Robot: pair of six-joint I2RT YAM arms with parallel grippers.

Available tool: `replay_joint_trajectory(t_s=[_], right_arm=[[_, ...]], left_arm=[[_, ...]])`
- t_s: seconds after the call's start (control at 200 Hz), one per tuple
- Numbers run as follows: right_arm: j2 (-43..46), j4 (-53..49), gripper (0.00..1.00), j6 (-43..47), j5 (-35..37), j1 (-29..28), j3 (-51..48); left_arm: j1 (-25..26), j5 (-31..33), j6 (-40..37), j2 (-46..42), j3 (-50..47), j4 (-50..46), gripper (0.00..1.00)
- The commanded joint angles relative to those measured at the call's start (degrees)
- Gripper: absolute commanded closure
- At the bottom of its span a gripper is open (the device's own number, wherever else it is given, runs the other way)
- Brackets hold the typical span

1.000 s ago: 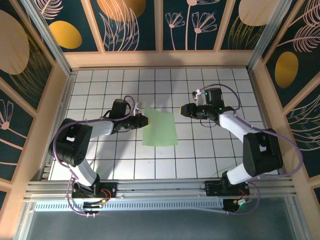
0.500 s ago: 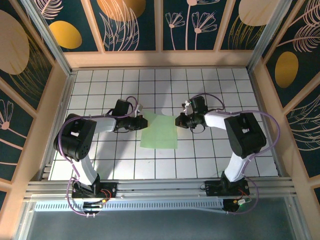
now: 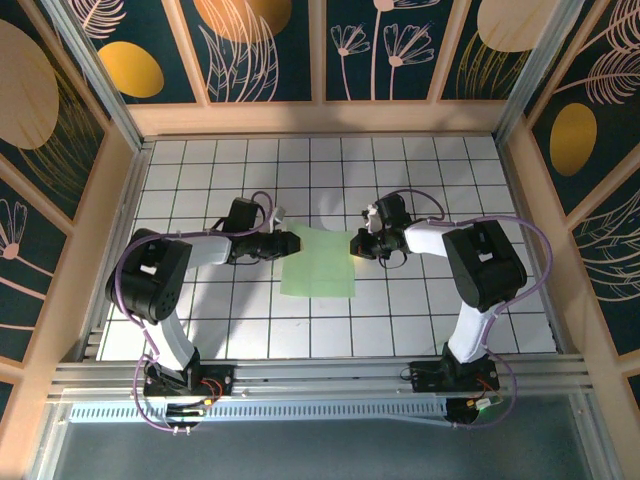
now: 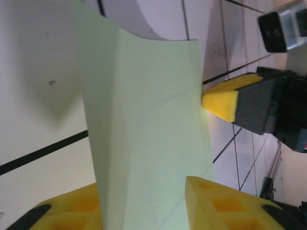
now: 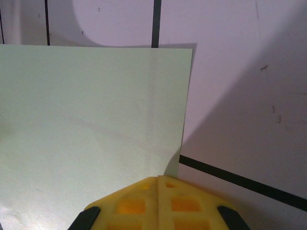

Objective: Fold a paper plane with a square sheet of paper (fold left side to right side)
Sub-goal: First fold in half a square sheet of paper at the center of the table.

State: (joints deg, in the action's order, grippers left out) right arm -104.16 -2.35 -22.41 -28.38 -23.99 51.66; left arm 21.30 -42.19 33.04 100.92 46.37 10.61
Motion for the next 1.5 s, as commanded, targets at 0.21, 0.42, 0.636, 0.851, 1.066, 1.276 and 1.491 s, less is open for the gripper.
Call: replay_joint_trajectory(t_s=[0.21,0.42,0.636,0.851,1.066,1.276,1.491], right_arm=[[-3.12,-2.99,1.0,1.57,5.55,-0.85,0.56],[-3.33,-2.48,1.0,1.15,5.44,-1.21,0.33],[-2.87,-2.13,1.0,1.06,5.27,-1.49,0.08],[-2.45,-0.67,1.0,0.34,3.98,-1.51,-0.55],[-1.94,0.24,1.0,-0.4,3.42,-1.59,-0.95],[-0.64,2.04,1.0,-1.13,2.0,-1.59,-1.39],[0.51,3.17,1.0,-1.67,0.79,-1.61,-1.24]], left_arm=[[0.75,-6.62,6.15,-2.39,-0.02,7.09,0.43],[2.38,-6.9,6.54,-1.92,2.06,6.75,0.38],[3.72,-7.05,7.43,0.83,3.94,7.7,0.33],[4.88,-6.9,9.38,3.97,5.71,10.17,0.29],[5.92,-5.74,10.81,6.88,7.44,10.77,0.31],[6.65,-3.98,11.08,8.88,7.99,9.38,0.48],[6.73,-2.26,10.92,9.55,7.8,8.18,0.76]])
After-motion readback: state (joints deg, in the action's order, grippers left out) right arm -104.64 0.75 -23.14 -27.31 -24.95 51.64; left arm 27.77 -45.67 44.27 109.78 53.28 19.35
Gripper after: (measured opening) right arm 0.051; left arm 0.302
